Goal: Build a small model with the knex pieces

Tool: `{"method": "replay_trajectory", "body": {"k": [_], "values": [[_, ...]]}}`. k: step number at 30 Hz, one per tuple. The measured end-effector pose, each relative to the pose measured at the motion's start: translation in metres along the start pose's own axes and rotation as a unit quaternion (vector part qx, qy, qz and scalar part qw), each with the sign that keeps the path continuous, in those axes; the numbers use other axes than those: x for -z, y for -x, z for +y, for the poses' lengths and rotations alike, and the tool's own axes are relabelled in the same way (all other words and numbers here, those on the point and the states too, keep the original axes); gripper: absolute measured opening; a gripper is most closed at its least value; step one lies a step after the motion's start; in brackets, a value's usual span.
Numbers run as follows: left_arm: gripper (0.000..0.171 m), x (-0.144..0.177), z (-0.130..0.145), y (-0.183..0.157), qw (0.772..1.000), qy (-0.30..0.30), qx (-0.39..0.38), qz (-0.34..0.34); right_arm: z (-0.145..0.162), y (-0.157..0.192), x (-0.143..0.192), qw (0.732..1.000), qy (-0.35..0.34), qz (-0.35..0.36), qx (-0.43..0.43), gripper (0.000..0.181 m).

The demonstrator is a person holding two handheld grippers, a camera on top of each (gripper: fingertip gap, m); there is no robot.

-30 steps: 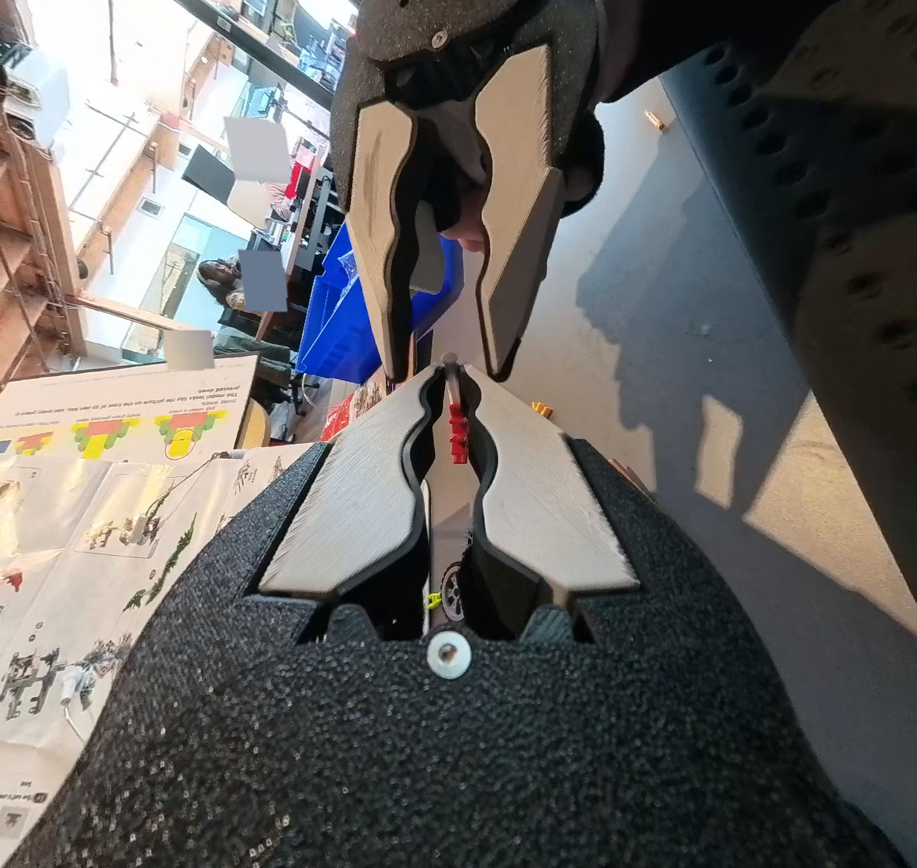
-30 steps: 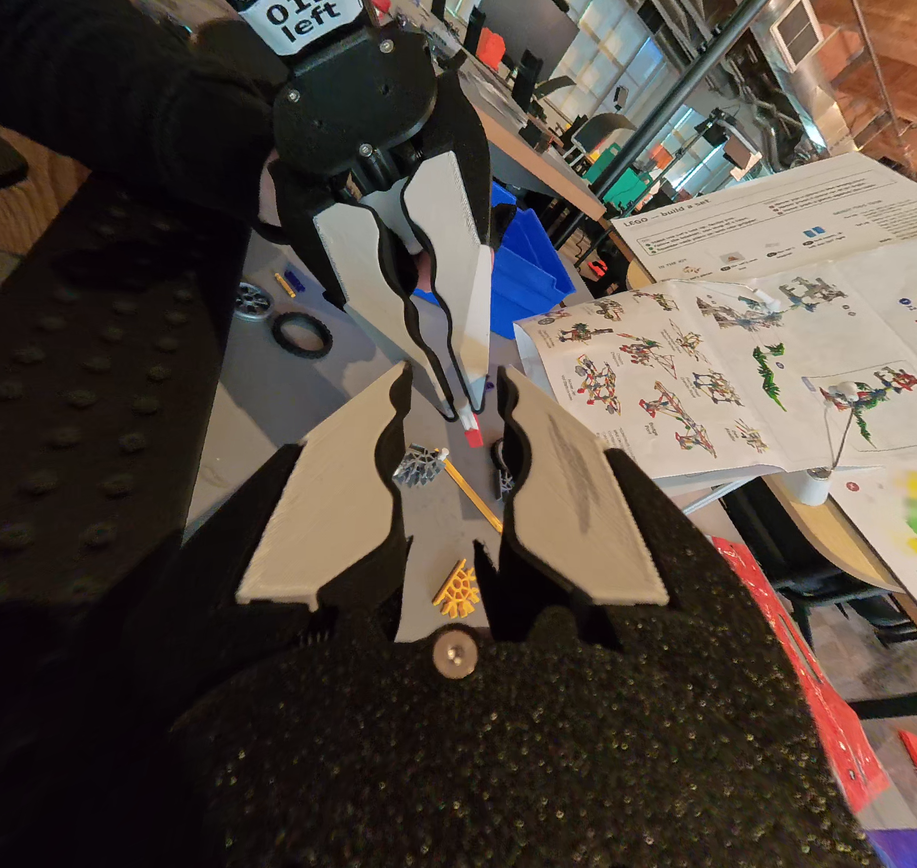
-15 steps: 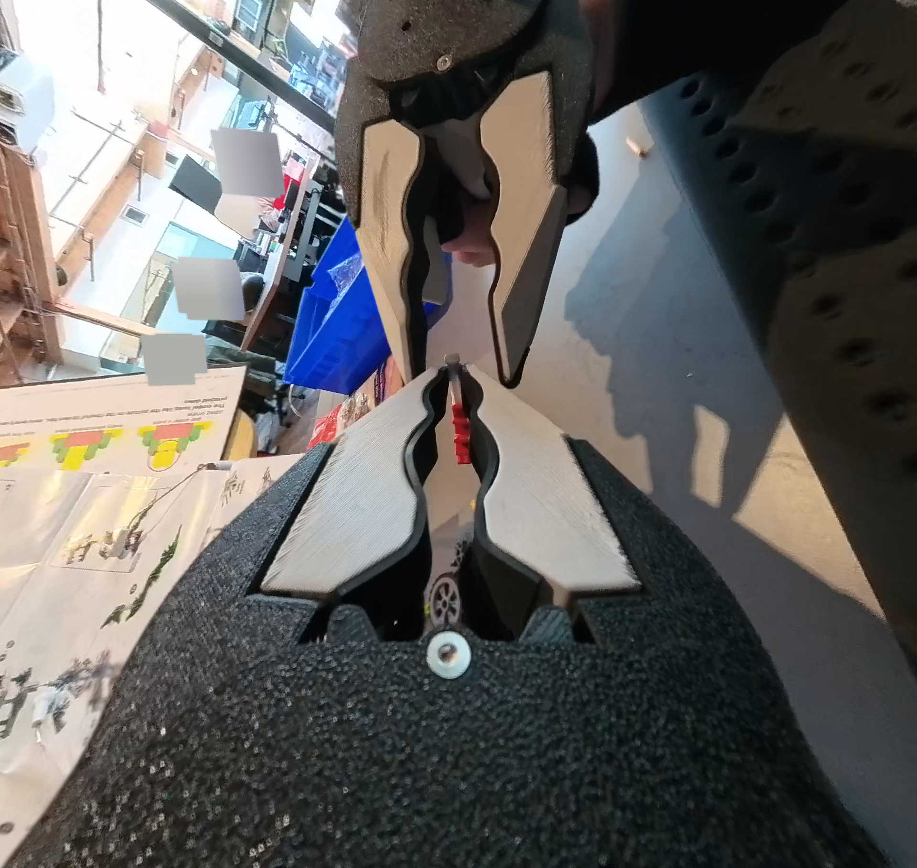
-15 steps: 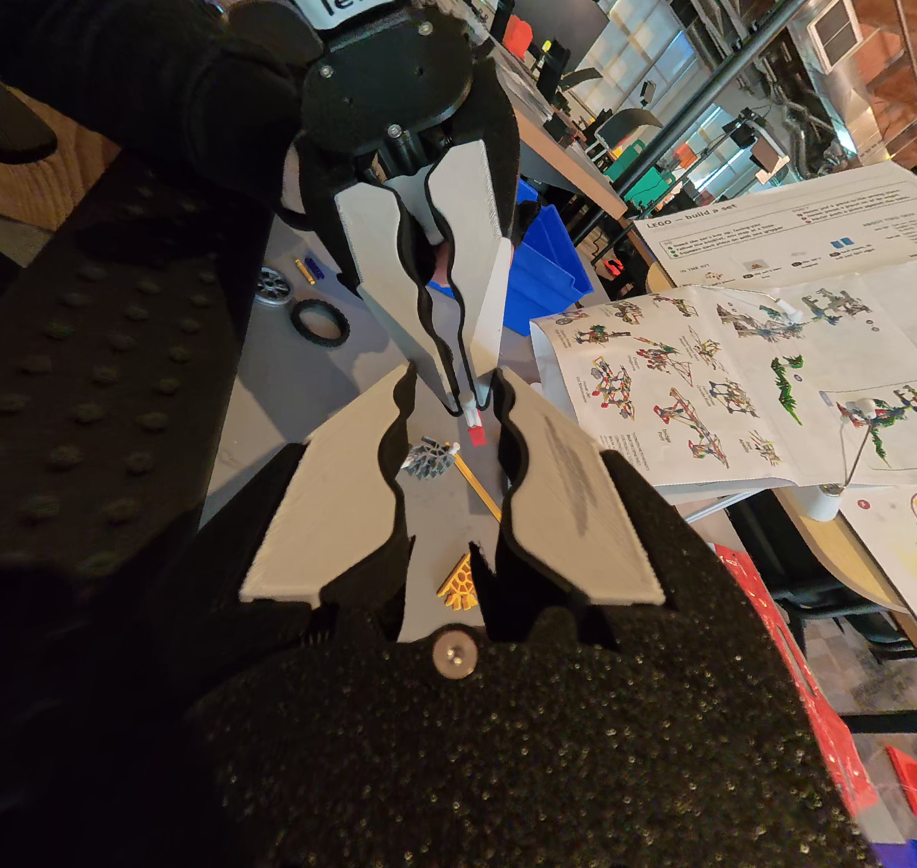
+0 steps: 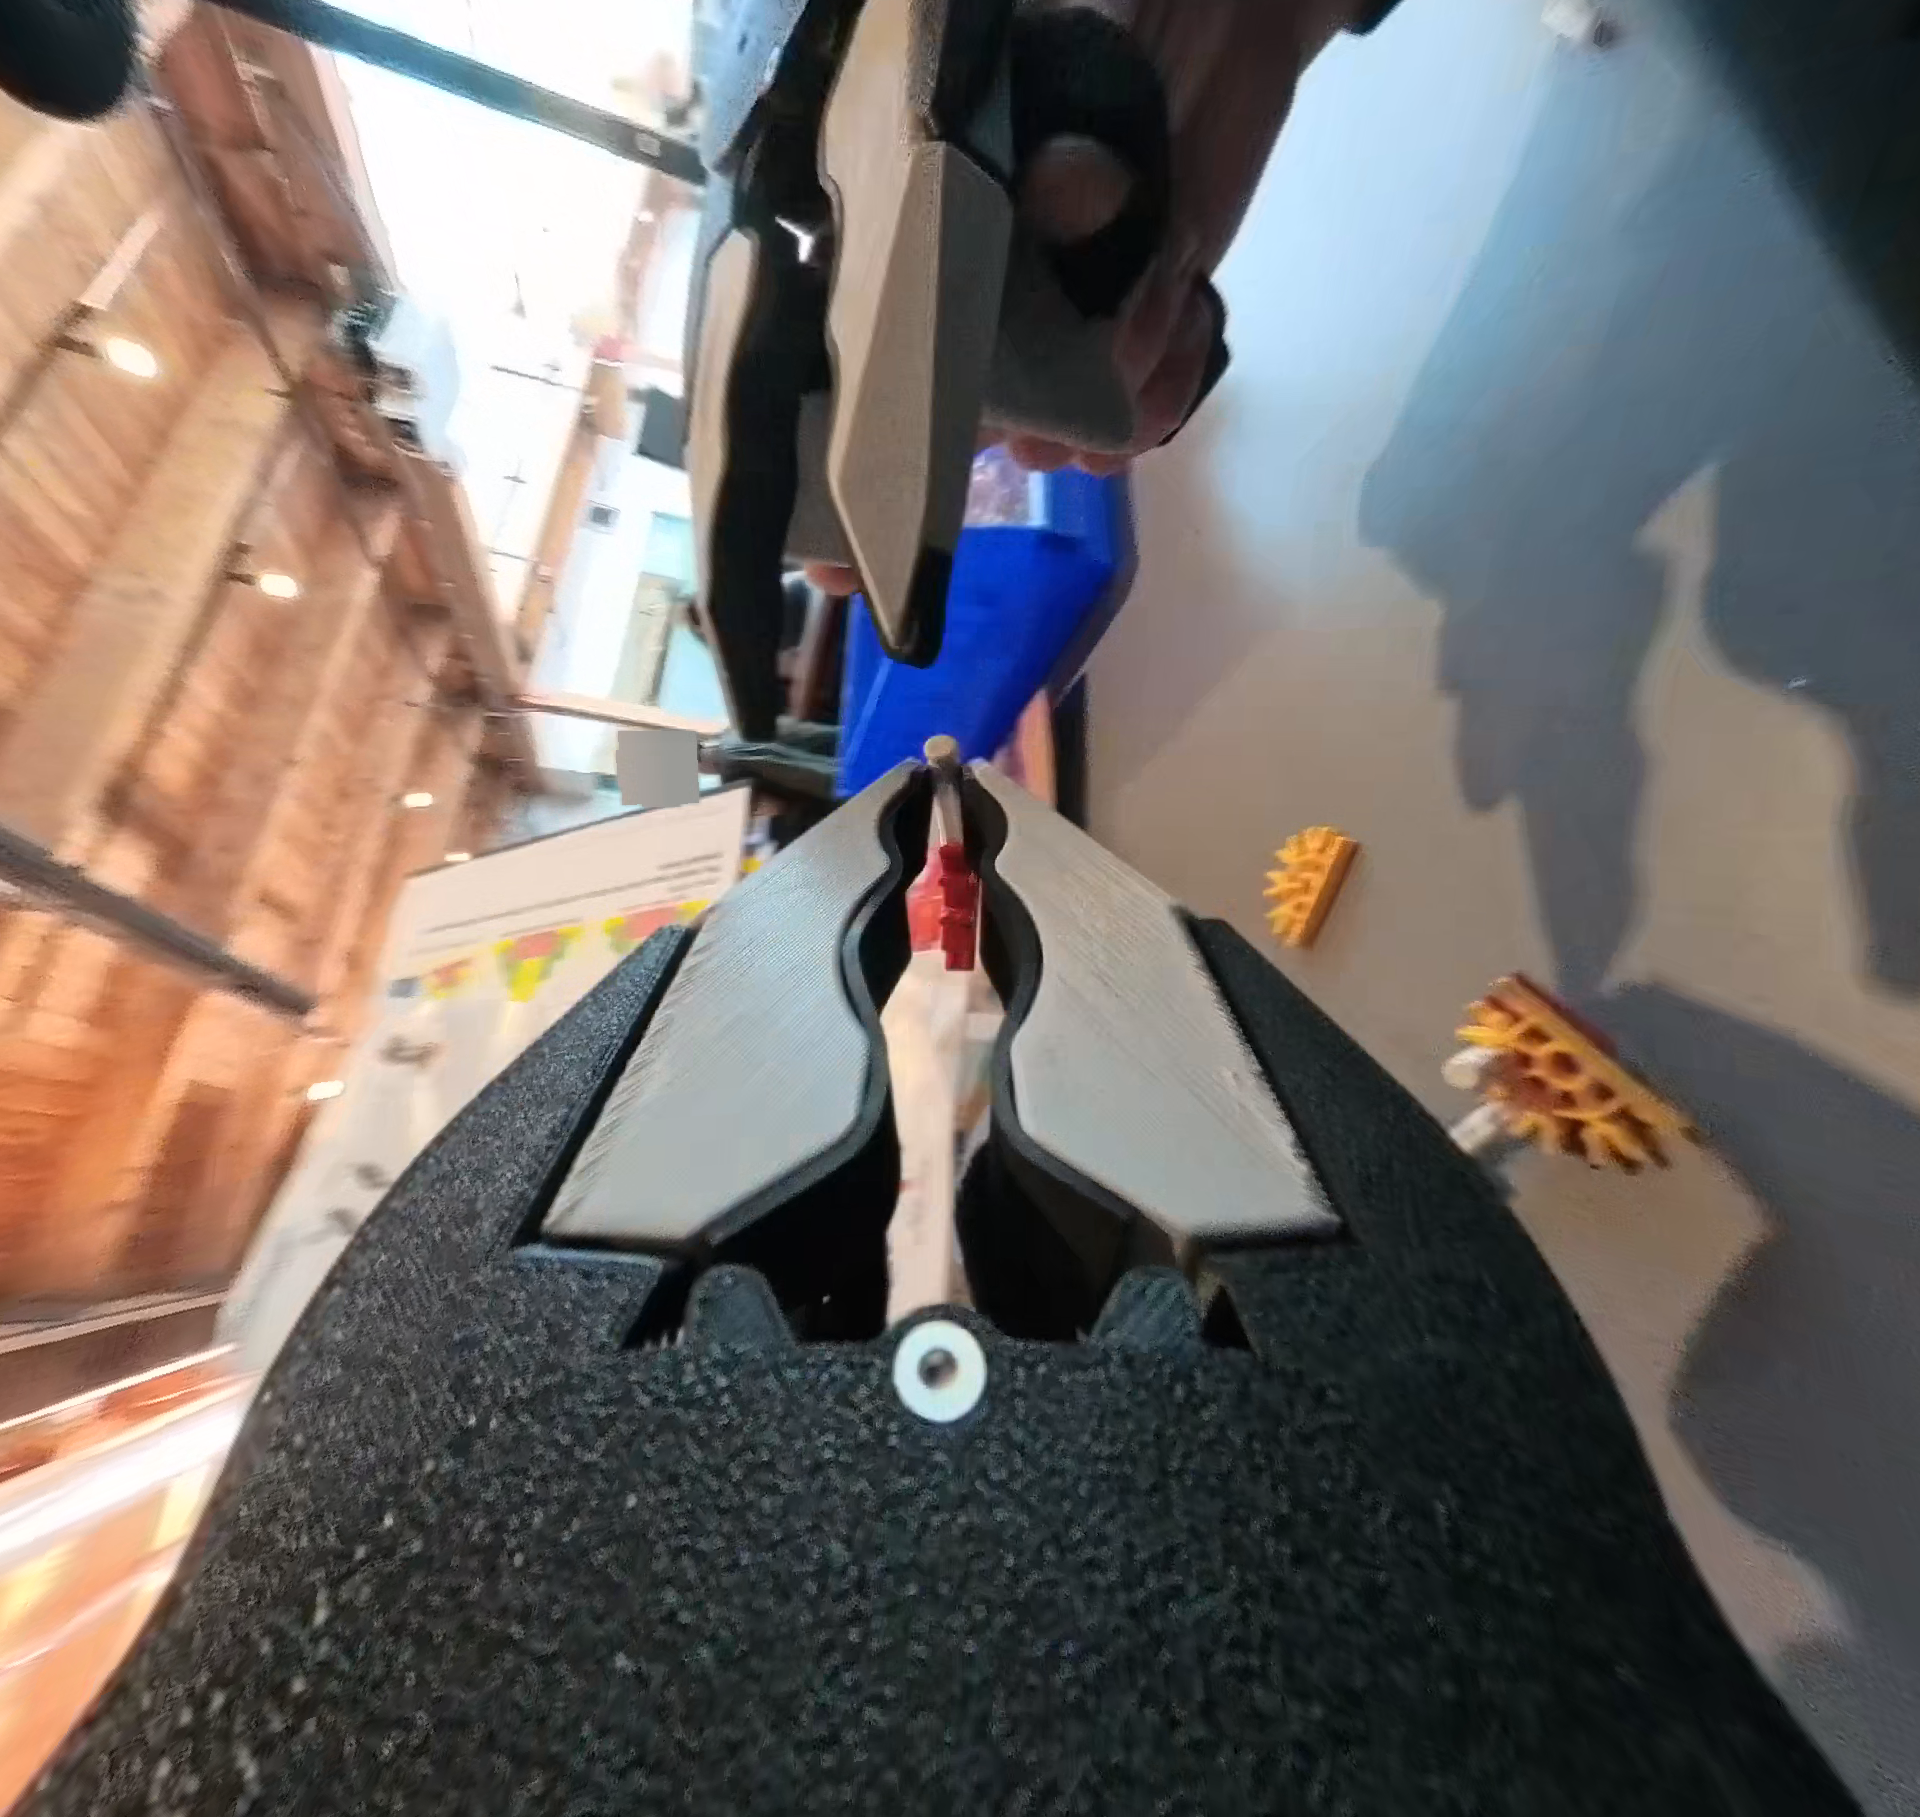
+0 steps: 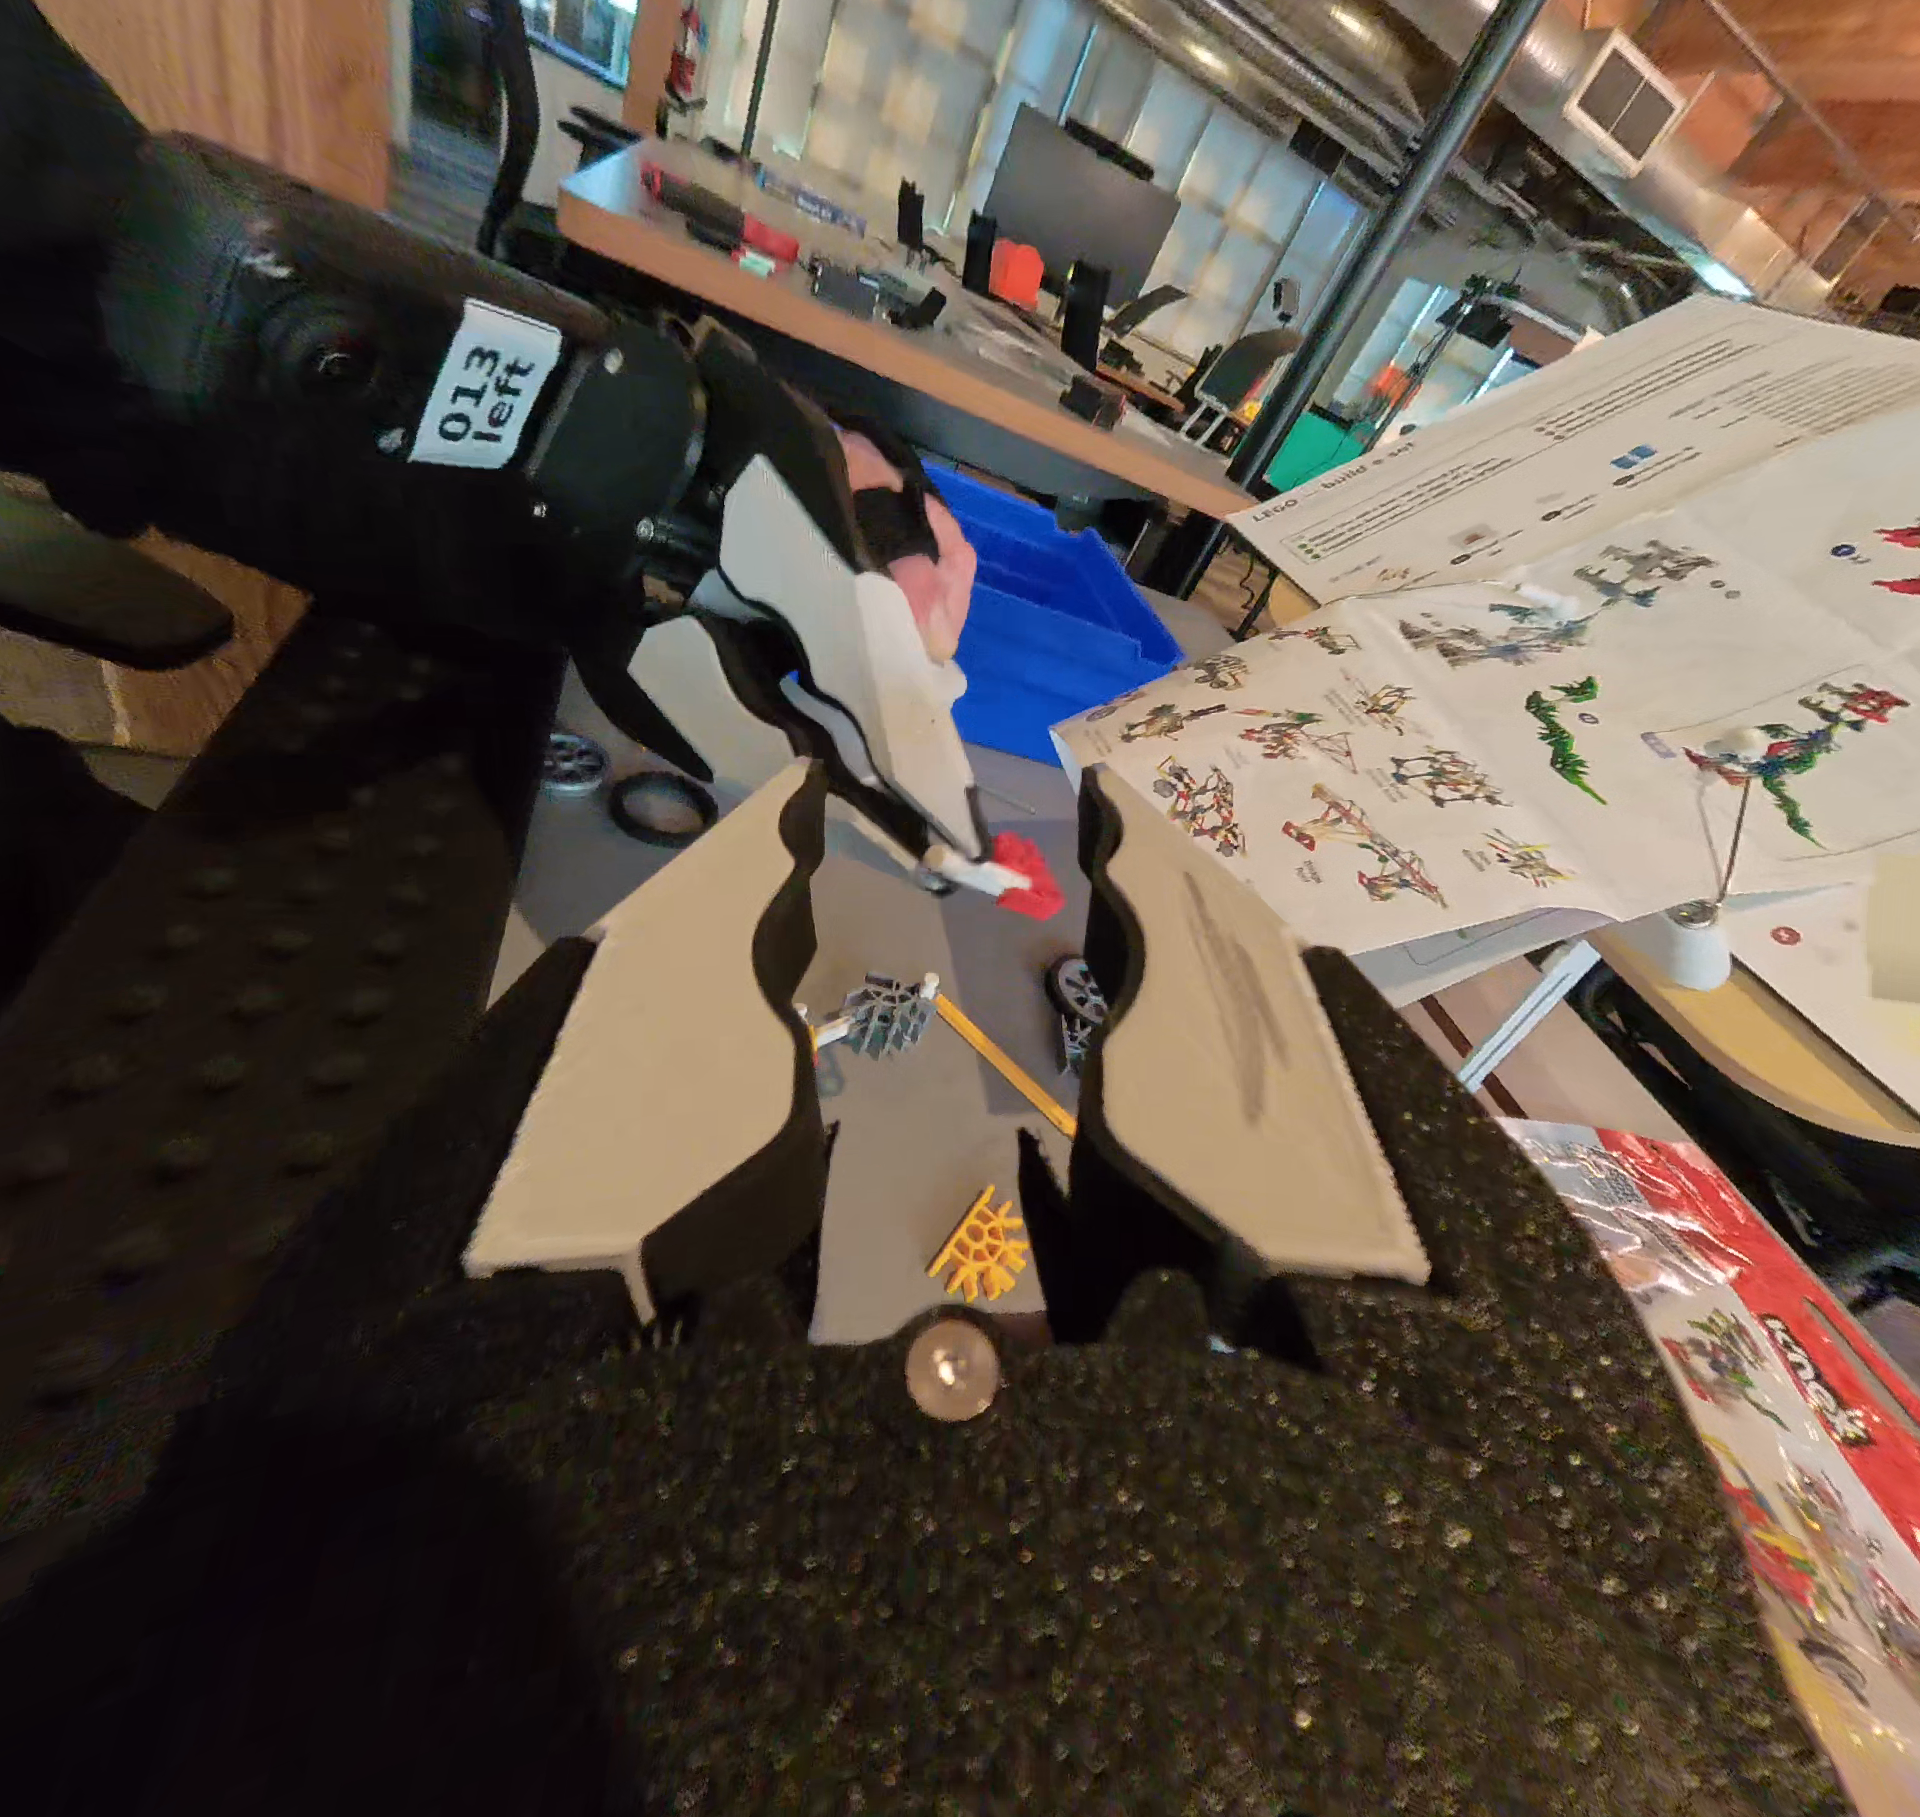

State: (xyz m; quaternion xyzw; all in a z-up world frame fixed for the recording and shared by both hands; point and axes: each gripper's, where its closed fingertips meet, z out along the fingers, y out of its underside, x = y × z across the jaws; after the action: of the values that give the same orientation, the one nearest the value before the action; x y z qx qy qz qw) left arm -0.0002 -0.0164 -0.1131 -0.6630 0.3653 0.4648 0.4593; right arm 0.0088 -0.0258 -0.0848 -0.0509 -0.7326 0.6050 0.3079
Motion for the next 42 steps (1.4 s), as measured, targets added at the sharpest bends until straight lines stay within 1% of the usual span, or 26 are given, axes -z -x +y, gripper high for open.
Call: {"method": "replay_trajectory", "body": {"k": [2, 4, 7, 9, 11, 12, 13, 14, 15, 16, 17, 18, 20, 22, 25, 27, 30, 32, 34, 36, 39, 40, 42], "values": [[0.003, -0.002, -0.002, 0.006, 0.998, 0.012, -0.046, -0.029, 0.005, 0.005, -0.002, 1.0, 0.015, -0.006, 0.017, 0.047], [0.003, -0.004, -0.003, 0.011, 0.996, 0.018, -0.071, -0.045, 0.007, 0.011, -0.004, 0.999, 0.021, -0.014, 0.031, 0.047], [0.003, -0.006, -0.004, 0.01, 0.995, 0.02, -0.084, -0.048, 0.005, 0.013, -0.005, 0.999, 0.015, -0.014, 0.036, 0.045], [0.002, -0.006, -0.002, 0.008, 0.996, 0.021, -0.078, -0.038, 0.01, 0.013, -0.006, 0.998, 0.028, -0.01, 0.048, 0.042], [0.003, -0.008, -0.001, 0.007, 0.998, 0.014, -0.057, -0.034, 0.012, 0.011, -0.007, 0.999, 0.03, -0.007, 0.043, 0.041], [0.002, -0.008, -0.002, 0.008, 0.999, 0.002, -0.024, -0.027, 0.011, 0.007, -0.006, 0.999, 0.024, -0.001, 0.034, 0.046], [0.003, -0.008, -0.004, 0.01, 0.999, -0.019, 0.031, -0.012, 0.011, 0.0, -0.005, 0.999, 0.02, 0.013, 0.024, 0.052], [0.003, -0.007, -0.005, 0.015, 0.995, -0.039, 0.095, -0.003, 0.011, -0.006, -0.002, 1.0, 0.014, 0.021, 0.015, 0.051], [0.003, -0.004, -0.007, 0.021, 0.986, -0.065, 0.155, 0.005, 0.012, -0.011, 0.001, 1.0, 0.01, 0.028, 0.008, 0.045], [0.003, -0.002, -0.01, 0.025, 0.972, -0.091, 0.214, 0.02, 0.015, -0.017, 0.002, 0.999, 0.011, 0.04, 0.003, 0.04], [0.002, 0.0, -0.012, 0.028, 0.956, -0.116, 0.268, 0.035, 0.019, -0.02, 0.002, 0.999, 0.016, 0.046, 0.0, 0.039], [0.003, 0.002, -0.012, 0.033, 0.939, -0.138, 0.313, 0.039, 0.024, -0.02, 0.0, 0.999, 0.024, 0.044, 0.001, 0.039], [0.003, 0.003, -0.011, 0.036, 0.909, -0.168, 0.377, 0.057, 0.033, -0.02, -0.004, 0.998, 0.046, 0.049, 0.008, 0.036], [0.003, 0.004, -0.013, 0.036, 0.884, -0.193, 0.417, 0.079, 0.036, -0.019, -0.007, 0.998, 0.049, 0.05, 0.007, 0.035], [0.003, 0.003, -0.017, 0.032, 0.858, -0.219, 0.453, 0.102, 0.032, -0.017, -0.009, 0.998, 0.038, 0.05, 0.01, 0.025], [0.003, 0.001, -0.017, 0.03, 0.847, -0.223, 0.469, 0.11, 0.035, -0.012, -0.013, 0.998, 0.046, 0.042, 0.018, 0.007], [0.004, 0.0, -0.016, 0.028, 0.832, -0.232, 0.489, 0.125, 0.037, -0.011, -0.013, 0.999, 0.046, 0.023, -0.009, 0.005], [0.004, -0.001, -0.013, 0.029, 0.829, -0.229, 0.495, 0.124, 0.039, -0.013, -0.012, 0.999, 0.043, 0.017, -0.028, 0.005], [0.01, -0.002, -0.007, 0.031, 0.836, -0.211, 0.492, 0.119, 0.042, -0.013, -0.01, 0.997, 0.042, 0.002, -0.061, 0.005], [0.013, 0.001, 0.003, 0.038, 0.842, -0.191, 0.494, 0.107, 0.056, -0.009, -0.008, 0.993, 0.068, -0.022, -0.092, 0.005], [0.017, 0.003, 0.02, 0.033, 0.865, -0.118, 0.477, 0.107, 0.088, -0.005, -0.004, 0.986, 0.142, -0.028, -0.084, 0.005], [0.02, 0.004, 0.025, 0.029, 0.873, -0.092, 0.468, 0.105, 0.094, -0.002, -0.003, 0.985, 0.155, -0.03, -0.073, 0.005], [0.025, 0.007, 0.029, 0.019, 0.881, -0.048, 0.455, 0.119, 0.099, 0.004, -0.004, 0.983, 0.171, -0.037, -0.053, 0.005]]}}
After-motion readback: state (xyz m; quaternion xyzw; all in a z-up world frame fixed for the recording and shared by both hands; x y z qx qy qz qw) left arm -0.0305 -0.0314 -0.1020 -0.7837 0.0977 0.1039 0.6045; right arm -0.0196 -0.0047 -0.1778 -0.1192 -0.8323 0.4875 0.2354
